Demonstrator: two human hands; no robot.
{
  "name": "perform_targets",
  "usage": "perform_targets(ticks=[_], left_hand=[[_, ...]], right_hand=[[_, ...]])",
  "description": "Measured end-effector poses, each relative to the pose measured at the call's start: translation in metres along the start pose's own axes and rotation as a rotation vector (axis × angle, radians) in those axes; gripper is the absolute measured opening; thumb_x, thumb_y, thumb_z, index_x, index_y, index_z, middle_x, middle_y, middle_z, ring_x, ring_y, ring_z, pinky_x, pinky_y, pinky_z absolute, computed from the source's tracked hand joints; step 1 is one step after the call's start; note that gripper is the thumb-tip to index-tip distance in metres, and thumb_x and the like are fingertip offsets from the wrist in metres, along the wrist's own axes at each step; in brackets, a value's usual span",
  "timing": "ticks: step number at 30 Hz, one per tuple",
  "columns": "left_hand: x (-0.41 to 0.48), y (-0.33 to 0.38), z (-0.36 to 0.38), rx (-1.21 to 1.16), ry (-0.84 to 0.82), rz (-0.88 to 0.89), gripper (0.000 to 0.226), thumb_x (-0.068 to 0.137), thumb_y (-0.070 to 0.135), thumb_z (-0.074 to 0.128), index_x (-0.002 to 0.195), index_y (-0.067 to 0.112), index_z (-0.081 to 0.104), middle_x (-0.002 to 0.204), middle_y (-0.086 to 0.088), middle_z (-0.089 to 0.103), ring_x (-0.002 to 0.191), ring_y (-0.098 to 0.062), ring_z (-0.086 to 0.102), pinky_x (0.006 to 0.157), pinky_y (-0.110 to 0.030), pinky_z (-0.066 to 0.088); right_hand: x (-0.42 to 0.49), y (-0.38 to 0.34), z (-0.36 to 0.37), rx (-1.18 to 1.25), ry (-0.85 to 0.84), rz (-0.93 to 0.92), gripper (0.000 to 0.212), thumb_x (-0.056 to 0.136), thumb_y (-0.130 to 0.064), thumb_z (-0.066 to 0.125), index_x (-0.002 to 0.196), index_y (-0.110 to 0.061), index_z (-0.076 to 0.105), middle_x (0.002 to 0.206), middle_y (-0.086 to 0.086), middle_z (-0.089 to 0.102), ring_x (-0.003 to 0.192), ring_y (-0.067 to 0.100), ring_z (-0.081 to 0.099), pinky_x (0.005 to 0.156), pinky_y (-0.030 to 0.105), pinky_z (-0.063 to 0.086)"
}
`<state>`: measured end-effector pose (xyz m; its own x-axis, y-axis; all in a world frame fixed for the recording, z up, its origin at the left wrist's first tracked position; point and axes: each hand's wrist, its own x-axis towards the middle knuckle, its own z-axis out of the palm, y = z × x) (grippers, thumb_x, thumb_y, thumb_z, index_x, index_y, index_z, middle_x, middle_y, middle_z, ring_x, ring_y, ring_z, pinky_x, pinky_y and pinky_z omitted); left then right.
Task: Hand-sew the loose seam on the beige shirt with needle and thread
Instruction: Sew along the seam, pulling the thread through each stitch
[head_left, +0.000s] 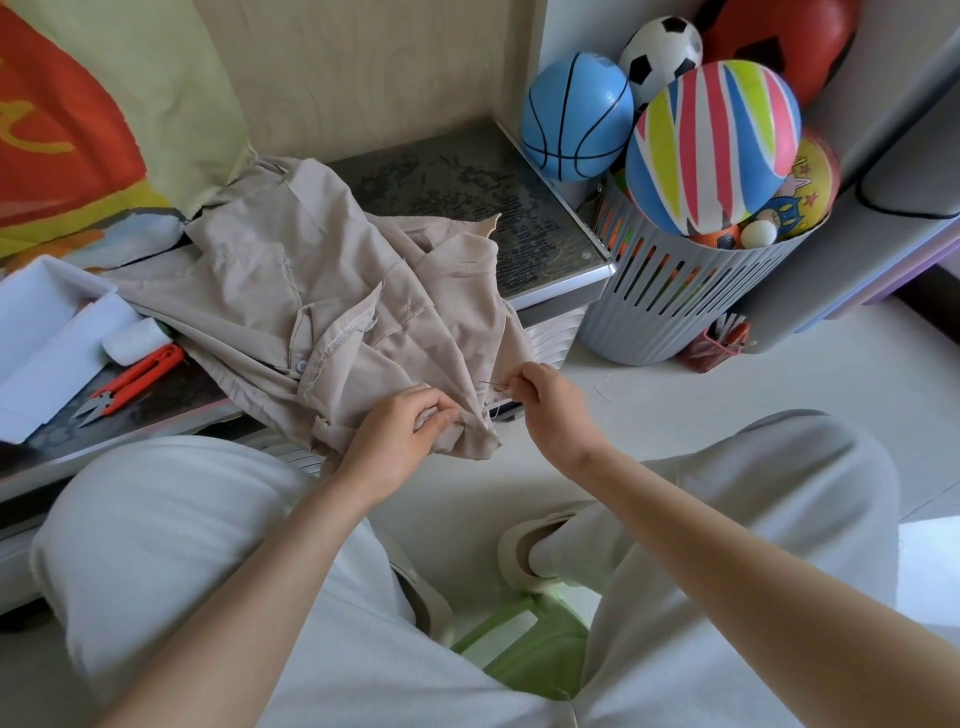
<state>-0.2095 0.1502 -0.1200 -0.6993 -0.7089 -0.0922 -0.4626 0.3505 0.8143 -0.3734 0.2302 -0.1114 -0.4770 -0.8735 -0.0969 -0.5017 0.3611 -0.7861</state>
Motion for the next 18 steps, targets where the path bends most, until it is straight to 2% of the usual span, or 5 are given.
perform_targets(ticks=[2, 5, 9, 14, 18], left_hand=[[-0.001, 0.001, -0.001, -0.03, 0.009, 0.002, 0.016, 0.092, 0.011, 0.059, 0.082, 0.019, 0.067, 0.084, 0.004, 0.065, 0.083, -0.007, 0.06, 0.077, -0.021, 0.044], [-0.004, 0.004, -0.003, -0.046, 0.031, -0.026, 0.021, 0.093, 0.012, 0.058, 0.078, 0.026, 0.063, 0.079, 0.009, 0.066, 0.075, 0.001, 0.058, 0.067, -0.009, 0.04], [-0.003, 0.0, -0.004, -0.02, 0.08, -0.052, 0.027, 0.093, 0.017, 0.058, 0.073, 0.035, 0.057, 0.074, 0.012, 0.066, 0.072, -0.003, 0.057, 0.07, -0.019, 0.041], [-0.002, -0.001, -0.004, 0.011, 0.078, -0.058, 0.025, 0.093, 0.018, 0.057, 0.073, 0.033, 0.056, 0.071, 0.015, 0.063, 0.07, -0.002, 0.055, 0.069, -0.021, 0.041], [-0.001, -0.003, -0.004, 0.016, 0.079, -0.075, 0.016, 0.094, 0.019, 0.057, 0.078, 0.024, 0.06, 0.075, 0.01, 0.066, 0.078, -0.013, 0.06, 0.074, -0.028, 0.043]], right_hand=[[0.001, -0.002, 0.002, -0.008, -0.054, 0.036, 0.028, 0.098, -0.001, 0.037, 0.108, 0.0, 0.063, 0.096, 0.003, 0.053, 0.086, 0.015, 0.044, 0.063, 0.001, 0.034], [0.003, 0.001, 0.004, -0.14, -0.185, 0.125, 0.027, 0.097, -0.004, 0.038, 0.112, -0.002, 0.06, 0.105, 0.011, 0.062, 0.09, 0.021, 0.048, 0.062, 0.015, 0.034], [0.008, 0.012, -0.004, -0.269, -0.254, 0.197, 0.027, 0.097, -0.008, 0.038, 0.109, -0.005, 0.062, 0.108, 0.016, 0.063, 0.099, 0.031, 0.056, 0.075, 0.03, 0.041], [0.013, 0.022, -0.022, -0.206, -0.291, 0.228, 0.032, 0.097, -0.003, 0.036, 0.106, -0.005, 0.067, 0.073, -0.005, 0.05, 0.079, 0.019, 0.048, 0.051, 0.01, 0.034], [0.012, 0.034, -0.035, -0.082, -0.25, 0.309, 0.03, 0.099, -0.007, 0.034, 0.104, -0.004, 0.063, 0.07, -0.005, 0.048, 0.057, 0.007, 0.038, 0.048, 0.013, 0.031]])
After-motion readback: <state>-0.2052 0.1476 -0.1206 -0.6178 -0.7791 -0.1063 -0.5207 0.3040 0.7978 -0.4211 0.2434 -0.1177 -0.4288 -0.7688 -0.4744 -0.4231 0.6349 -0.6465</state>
